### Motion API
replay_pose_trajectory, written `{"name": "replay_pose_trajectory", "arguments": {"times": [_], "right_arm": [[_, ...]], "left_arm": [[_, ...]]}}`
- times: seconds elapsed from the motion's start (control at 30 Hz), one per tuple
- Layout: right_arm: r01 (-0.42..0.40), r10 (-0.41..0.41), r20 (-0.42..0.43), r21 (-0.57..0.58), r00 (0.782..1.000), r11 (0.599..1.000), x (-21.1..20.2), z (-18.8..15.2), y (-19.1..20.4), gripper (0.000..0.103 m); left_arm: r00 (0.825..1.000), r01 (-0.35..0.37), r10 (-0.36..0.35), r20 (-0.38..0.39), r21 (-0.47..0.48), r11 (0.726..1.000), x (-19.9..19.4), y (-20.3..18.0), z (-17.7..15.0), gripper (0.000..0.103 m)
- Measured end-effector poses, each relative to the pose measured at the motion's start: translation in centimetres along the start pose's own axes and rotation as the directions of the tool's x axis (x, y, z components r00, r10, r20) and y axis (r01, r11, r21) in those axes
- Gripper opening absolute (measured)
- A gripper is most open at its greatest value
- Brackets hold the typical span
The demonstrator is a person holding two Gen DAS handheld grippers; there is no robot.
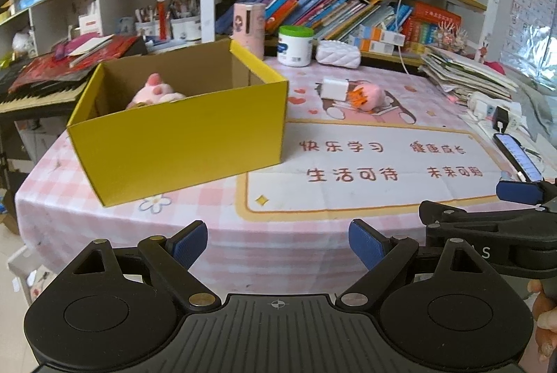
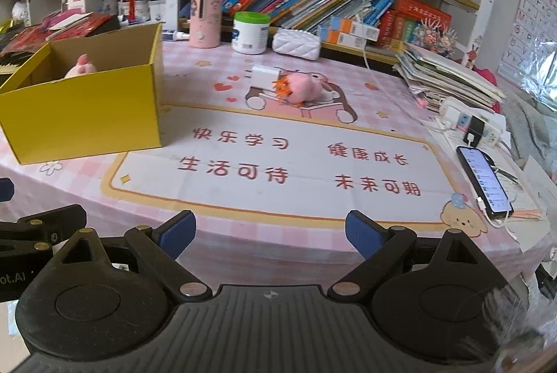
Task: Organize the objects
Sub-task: 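Withdraw both tools from the yellow box toward the printed mat, then reach both tools toward the white charger plug and pink plush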
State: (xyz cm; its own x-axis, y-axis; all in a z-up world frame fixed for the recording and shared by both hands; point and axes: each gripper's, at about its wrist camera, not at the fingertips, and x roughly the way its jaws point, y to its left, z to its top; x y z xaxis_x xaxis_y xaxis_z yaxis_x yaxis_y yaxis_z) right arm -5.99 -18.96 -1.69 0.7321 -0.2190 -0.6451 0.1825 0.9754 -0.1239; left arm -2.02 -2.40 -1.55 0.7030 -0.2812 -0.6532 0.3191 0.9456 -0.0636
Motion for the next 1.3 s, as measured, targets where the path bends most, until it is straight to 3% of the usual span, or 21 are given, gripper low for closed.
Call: {"name": "replay_pose_trajectory", "arguments": {"times": [0.3,0.67,1.3], "right_arm": [[0.028,-0.028,0.003,0.032,1.000,0.999,0.9,0.8,-1.8,0.093],[0.006,-0.006,-0.005,0.016,1.000,1.000,3.4,2.2,-2.8,0.093],[-0.046,0.047,-0.059,0.006,0.997,0.999,11.3,6.3,-7.9,0.093]], "left_arm": [[1.000,0.022,-0.022,0.009,0.026,0.999,1.3,-1.2,1.3,0.090],[1.000,0.019,-0.019,-0.004,0.017,1.000,3.6,-2.2,2.8,0.090],[0.998,0.022,-0.021,-0.055,0.016,1.000,10.7,-7.1,6.8,0.090]]}}
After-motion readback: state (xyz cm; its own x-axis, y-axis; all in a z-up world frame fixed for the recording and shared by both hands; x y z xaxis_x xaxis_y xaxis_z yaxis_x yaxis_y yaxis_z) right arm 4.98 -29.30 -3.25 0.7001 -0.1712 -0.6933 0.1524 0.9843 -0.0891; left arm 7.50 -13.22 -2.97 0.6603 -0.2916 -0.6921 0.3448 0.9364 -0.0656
